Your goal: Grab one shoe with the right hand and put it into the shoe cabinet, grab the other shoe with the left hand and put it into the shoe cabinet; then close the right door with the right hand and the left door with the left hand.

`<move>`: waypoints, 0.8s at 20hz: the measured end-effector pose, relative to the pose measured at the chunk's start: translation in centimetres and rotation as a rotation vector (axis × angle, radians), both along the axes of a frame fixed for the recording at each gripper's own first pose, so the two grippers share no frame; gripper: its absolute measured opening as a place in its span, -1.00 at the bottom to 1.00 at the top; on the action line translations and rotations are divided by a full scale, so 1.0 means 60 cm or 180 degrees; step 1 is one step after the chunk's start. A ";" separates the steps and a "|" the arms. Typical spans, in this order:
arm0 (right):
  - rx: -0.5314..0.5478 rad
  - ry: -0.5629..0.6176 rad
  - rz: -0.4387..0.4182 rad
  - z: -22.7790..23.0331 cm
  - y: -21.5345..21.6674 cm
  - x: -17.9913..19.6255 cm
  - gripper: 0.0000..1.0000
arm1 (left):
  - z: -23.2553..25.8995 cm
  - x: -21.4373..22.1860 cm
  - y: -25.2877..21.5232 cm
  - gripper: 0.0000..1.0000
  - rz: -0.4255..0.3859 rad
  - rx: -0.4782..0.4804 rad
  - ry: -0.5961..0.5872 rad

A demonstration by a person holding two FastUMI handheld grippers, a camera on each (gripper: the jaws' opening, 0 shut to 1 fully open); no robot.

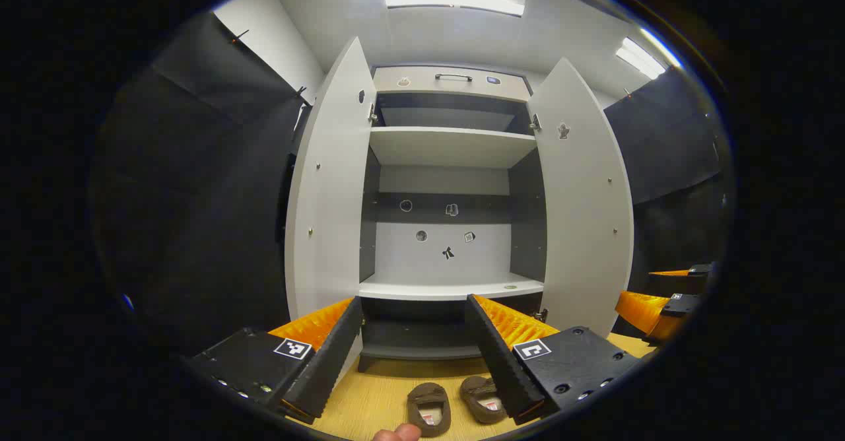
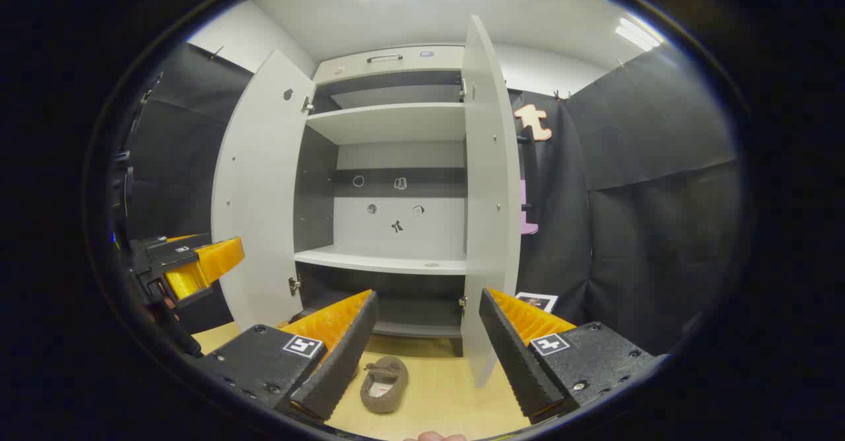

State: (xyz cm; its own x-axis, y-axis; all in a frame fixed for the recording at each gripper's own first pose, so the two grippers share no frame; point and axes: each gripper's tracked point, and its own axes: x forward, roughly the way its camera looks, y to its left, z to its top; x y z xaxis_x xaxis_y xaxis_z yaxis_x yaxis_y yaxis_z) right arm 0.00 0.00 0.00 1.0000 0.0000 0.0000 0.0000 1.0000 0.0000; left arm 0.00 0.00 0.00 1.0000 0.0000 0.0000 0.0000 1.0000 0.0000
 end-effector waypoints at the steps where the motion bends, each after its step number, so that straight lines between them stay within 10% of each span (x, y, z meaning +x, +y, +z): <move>1: -0.0001 -0.0001 0.0001 0.000 0.000 0.000 0.99 | 0.000 0.000 0.000 0.90 -0.0001 -0.0002 -0.0002; 16: -0.0030 0.0056 0.0102 -0.007 0.023 0.011 0.92 | -0.003 0.000 0.009 0.89 0.0008 -0.0001 0.0018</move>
